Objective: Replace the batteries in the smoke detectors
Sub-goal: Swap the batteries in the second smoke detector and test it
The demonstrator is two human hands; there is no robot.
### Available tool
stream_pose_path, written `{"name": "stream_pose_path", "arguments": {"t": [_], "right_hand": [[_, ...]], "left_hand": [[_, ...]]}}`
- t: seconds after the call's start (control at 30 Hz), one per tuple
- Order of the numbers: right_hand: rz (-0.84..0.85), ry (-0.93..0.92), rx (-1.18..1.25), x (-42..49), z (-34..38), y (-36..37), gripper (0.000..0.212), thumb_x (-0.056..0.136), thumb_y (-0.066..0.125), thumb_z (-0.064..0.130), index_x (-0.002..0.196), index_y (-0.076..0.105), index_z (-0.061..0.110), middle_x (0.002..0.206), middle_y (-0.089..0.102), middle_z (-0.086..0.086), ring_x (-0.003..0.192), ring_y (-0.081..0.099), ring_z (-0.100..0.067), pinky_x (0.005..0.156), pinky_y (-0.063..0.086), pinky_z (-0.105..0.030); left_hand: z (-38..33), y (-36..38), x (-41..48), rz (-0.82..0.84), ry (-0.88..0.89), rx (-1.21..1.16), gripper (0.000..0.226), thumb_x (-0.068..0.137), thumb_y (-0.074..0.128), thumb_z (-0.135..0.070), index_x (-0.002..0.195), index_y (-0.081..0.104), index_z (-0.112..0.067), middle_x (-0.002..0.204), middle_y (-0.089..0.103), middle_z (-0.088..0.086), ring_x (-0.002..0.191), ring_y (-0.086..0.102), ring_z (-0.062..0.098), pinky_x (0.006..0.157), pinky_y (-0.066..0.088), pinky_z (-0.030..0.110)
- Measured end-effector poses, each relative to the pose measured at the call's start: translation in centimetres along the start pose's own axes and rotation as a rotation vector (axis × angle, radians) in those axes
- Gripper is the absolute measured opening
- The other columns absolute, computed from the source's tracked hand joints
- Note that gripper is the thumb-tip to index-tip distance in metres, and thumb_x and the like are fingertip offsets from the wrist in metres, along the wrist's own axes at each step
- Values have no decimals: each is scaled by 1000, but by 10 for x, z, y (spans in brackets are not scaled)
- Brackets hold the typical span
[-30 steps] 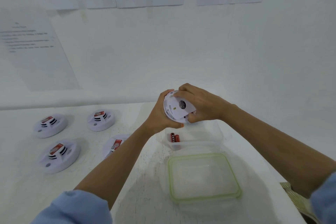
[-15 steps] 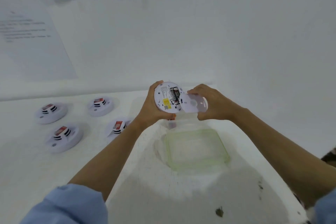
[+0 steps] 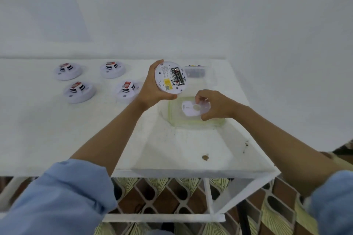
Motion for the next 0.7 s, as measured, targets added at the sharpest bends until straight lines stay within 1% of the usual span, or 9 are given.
{"name": "stream_pose_path", "arguments": {"t": [0.1, 0.17, 0.23, 0.27, 0.33, 0.43, 0.5, 0.6, 0.7], "right_hand": [[3, 50, -11, -2, -2, 0, 31, 69, 75, 9, 97, 61, 15, 106, 58, 0, 101, 53, -15, 88, 39, -25], [-142, 31, 76, -2, 3, -12, 28, 74, 76, 16, 100, 66, 14, 111, 61, 0, 107, 54, -13, 97, 38, -23], [-329, -71, 133, 0, 15, -26, 29, 77, 73, 18, 105, 66, 14, 111, 60, 2, 109, 54, -12, 98, 38, -22], [-376, -127, 122, 5, 23, -31, 33, 78, 72, 19, 110, 65, 15, 113, 58, 1, 111, 53, -12, 98, 37, -22], [-358, -190, 69, 16, 35, -33, 43, 80, 71, 21, 122, 59, 19, 126, 50, -3, 116, 45, -10, 99, 33, -22], [-276, -173, 44, 35, 40, -36, 54, 81, 70, 22, 131, 51, 23, 138, 39, -3, 117, 36, -4, 94, 30, -14], [-279, -166, 79, 44, 38, -43, 54, 78, 72, 21, 129, 53, 21, 131, 44, -5, 110, 41, -7, 88, 35, -10], [-276, -149, 138, 58, 36, -55, 50, 72, 78, 19, 119, 61, 19, 113, 51, -3, 98, 51, -16, 88, 45, -21], [-273, -143, 114, 75, 35, -68, 46, 70, 79, 18, 113, 62, 20, 107, 54, -1, 86, 53, -16, 76, 46, -12]], "left_hand": [[-2, 5, -7, 0, -9, -5, 106, 47, 76, 6, 137, 22, -6, 126, 40, 0, 110, 49, -7, 78, 50, 14], [-4, 7, -9, -2, -7, -7, 106, 46, 77, 5, 137, 22, -6, 129, 38, 2, 112, 48, -3, 78, 50, 15], [-6, 9, -9, 6, -5, -9, 106, 46, 77, 5, 137, 22, -7, 128, 39, 0, 112, 48, -3, 79, 51, 16], [-7, 10, -8, 13, -5, -13, 106, 47, 77, 6, 137, 22, -7, 127, 39, 0, 111, 49, -4, 78, 51, 17], [-8, 13, -5, 32, -9, -35, 106, 48, 76, 8, 138, 21, -7, 125, 42, -3, 109, 51, -4, 77, 53, 20], [-10, 12, 5, 50, -8, -63, 106, 47, 78, 7, 136, 24, -12, 124, 44, -5, 109, 53, 2, 77, 54, 23], [-10, 9, 13, 58, -4, -66, 109, 44, 83, 0, 135, 25, -15, 125, 45, -3, 112, 52, 6, 78, 54, 24], [-6, 3, 27, 85, -9, -73, 108, 47, 81, 5, 137, 24, -12, 127, 44, 1, 113, 52, 9, 79, 54, 25], [-1, -1, 45, 116, -8, -66, 106, 49, 79, 7, 138, 25, -13, 129, 45, 3, 113, 52, 9, 80, 53, 24]]}}
Point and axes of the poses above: each hand's wrist, its own x-axis towards the middle knuckle, its own y-axis out of the palm, z = x × y, the point moved 4 cm from there along x, towards the middle knuckle
